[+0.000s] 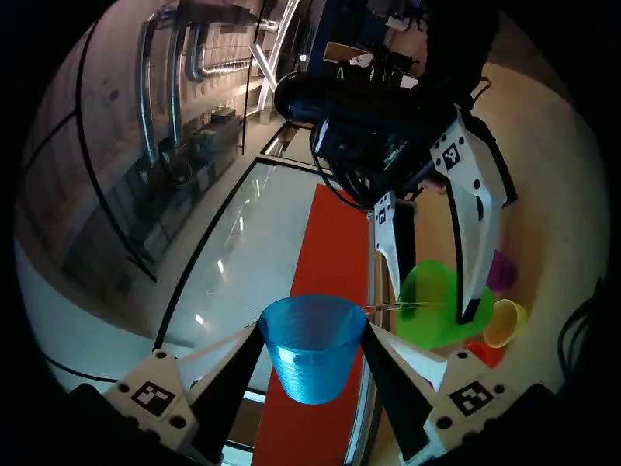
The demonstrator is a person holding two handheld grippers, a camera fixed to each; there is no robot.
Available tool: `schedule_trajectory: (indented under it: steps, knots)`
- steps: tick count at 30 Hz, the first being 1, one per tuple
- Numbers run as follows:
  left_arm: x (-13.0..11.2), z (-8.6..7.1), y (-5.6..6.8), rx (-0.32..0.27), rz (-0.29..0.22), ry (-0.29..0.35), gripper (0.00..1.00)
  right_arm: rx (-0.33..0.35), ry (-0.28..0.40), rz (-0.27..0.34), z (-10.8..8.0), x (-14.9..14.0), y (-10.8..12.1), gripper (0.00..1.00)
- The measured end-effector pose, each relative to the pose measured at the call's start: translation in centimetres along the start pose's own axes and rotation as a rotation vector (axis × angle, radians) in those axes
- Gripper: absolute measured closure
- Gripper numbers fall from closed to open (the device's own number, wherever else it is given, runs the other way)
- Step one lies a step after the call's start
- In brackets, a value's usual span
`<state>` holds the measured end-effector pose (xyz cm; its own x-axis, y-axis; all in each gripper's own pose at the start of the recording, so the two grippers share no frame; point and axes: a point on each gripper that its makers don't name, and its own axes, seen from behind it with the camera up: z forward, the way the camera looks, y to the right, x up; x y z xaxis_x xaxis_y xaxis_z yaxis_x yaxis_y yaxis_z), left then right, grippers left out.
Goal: Pour water
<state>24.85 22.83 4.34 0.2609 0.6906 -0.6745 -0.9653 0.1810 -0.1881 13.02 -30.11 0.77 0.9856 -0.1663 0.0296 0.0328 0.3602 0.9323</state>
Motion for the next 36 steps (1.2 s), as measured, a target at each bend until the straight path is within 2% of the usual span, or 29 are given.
schedule_trajectory:
  steps: [9, 24, 36]
  knots:
    - [0.0, -0.2, -0.4, 0.005, 0.02, -0.002, 0.13, -0.002, 0.005, 0.0, 0.1, 0.2, -0.1, 0.08]
    - [0.3, -0.3, 0.4, 0.007, 0.043, -0.005, 0.13, -0.001, 0.018, -0.002, 0.3, 0.8, -0.2, 0.09]
    - [0.4, -0.6, -0.1, 0.014, 0.082, -0.01, 0.13, -0.002, 0.022, -0.005, 0.4, 1.0, -0.3, 0.08]
